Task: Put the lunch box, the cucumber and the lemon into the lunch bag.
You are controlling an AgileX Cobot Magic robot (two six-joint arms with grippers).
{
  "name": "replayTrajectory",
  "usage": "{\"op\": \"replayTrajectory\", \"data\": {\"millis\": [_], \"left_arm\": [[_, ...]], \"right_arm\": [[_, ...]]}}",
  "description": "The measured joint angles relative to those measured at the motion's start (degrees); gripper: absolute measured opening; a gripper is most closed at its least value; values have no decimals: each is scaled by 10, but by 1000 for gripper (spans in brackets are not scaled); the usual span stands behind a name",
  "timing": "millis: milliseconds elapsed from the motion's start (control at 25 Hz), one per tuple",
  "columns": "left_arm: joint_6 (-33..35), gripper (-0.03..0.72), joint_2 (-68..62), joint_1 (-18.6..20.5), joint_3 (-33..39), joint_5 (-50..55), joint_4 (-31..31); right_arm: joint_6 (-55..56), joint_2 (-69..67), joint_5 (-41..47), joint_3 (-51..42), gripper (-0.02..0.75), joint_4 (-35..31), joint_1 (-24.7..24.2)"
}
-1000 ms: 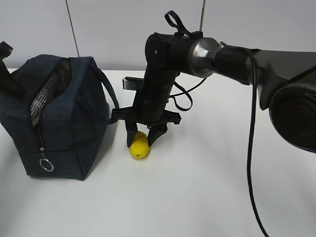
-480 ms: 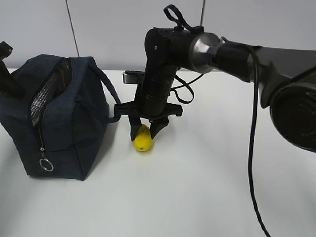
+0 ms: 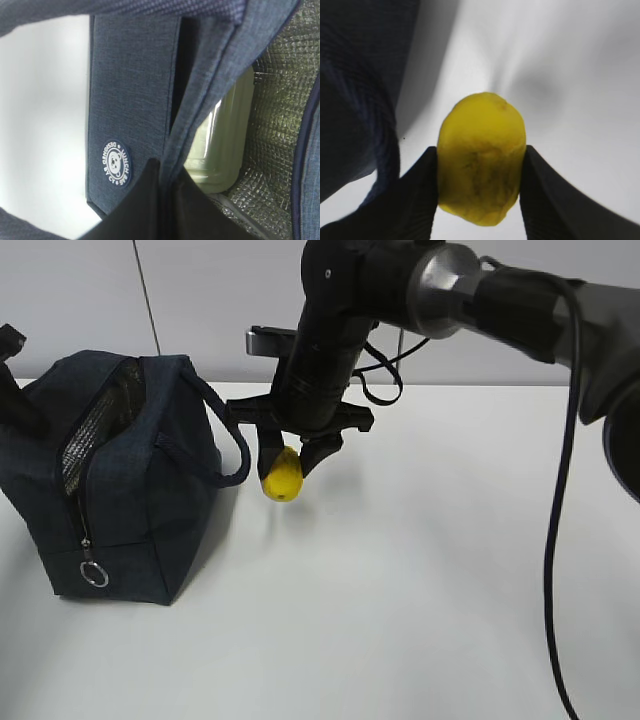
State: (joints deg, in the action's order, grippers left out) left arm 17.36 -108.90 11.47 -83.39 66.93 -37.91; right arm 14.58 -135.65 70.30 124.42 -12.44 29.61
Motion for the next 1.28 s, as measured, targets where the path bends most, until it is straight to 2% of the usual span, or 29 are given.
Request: {"op": "replayTrajectory", "data": {"millis": [480,680,800,1000,1280], "left_arm": [[0,-13,0,0,0,0,0],[2,-13,0,0,0,0,0],[2,-13,0,0,0,0,-1],[8,-13,0,0,0,1,-23],[16,-13,0,0,0,7,-44]], "right_arm": [[-3,76,5,2,351,-13,0],[-5,97,6,43,351,-76,0],[-28,97,5,55,351,-138,0],[-68,93,-55,57,351,-245,1],[-73,48,-103,57,351,-282,16]]}}
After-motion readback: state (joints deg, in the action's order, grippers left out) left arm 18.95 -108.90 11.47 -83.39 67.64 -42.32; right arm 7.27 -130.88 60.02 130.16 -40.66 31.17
